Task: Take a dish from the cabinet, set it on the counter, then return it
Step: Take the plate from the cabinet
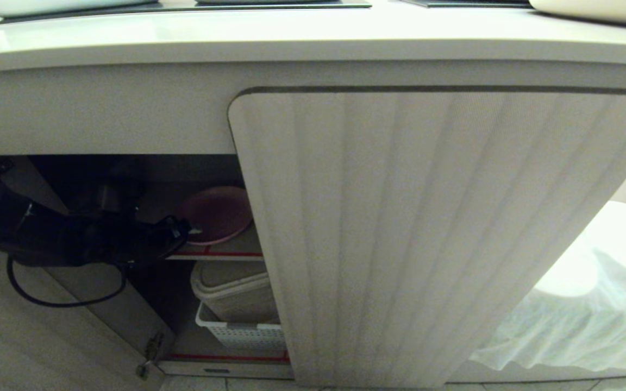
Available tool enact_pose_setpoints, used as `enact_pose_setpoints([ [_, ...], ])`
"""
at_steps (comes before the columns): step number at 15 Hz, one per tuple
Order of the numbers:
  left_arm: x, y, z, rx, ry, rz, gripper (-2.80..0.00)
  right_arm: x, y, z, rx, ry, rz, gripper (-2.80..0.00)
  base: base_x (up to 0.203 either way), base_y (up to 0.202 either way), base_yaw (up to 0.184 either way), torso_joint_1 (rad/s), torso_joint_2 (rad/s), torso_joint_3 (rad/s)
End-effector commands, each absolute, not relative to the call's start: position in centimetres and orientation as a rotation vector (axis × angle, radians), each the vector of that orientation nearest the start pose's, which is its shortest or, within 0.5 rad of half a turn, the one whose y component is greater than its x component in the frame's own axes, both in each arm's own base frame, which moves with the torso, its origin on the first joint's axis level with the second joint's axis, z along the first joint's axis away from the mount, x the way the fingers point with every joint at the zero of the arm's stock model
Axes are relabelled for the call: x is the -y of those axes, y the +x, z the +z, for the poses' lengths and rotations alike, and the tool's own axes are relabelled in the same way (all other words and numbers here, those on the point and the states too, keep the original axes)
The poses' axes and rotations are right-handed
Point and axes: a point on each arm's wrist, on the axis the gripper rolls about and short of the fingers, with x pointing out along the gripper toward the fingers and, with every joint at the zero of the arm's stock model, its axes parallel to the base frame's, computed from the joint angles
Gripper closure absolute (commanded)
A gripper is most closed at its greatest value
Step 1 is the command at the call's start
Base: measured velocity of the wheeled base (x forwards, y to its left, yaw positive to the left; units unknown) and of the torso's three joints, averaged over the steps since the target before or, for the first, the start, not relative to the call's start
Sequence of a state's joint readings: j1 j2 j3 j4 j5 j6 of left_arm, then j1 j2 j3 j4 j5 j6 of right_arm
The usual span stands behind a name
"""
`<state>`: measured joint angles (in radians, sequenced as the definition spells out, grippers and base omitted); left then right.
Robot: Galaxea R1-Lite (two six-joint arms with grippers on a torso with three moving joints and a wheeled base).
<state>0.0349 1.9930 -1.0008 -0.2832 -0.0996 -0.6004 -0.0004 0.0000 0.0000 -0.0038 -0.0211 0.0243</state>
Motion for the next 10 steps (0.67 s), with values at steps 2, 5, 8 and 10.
enact_pose_setpoints([
  [2, -1.07, 36.63, 10.5, -0.687, -0.627, 0.147, -2.8, 0.04, -2.28, 7.6, 0.005, 0.025, -0.023, 0.0, 0.0, 0.0, 0.0, 0.0, 0.0, 0.0],
  [5, -1.07, 36.62, 10.43, -0.691, -0.627, 0.148, -2.8, 0.05, -2.28, 7.6, 0.005, 0.025, -0.021, 0.0, 0.0, 0.0, 0.0, 0.0, 0.0, 0.0],
  [8, -1.07, 36.65, 10.32, -0.694, -0.625, 0.15, -2.8, 0.05, -2.28, 7.6, 0.005, 0.025, -0.023, 0.0, 0.0, 0.0, 0.0, 0.0, 0.0, 0.0],
  [10, -1.13, 36.68, 10.2, -0.696, -0.625, 0.152, -2.8, 0.05, -2.28, 7.6, 0.005, 0.025, -0.022, 0.0, 0.0, 0.0, 0.0, 0.0, 0.0, 0.0],
])
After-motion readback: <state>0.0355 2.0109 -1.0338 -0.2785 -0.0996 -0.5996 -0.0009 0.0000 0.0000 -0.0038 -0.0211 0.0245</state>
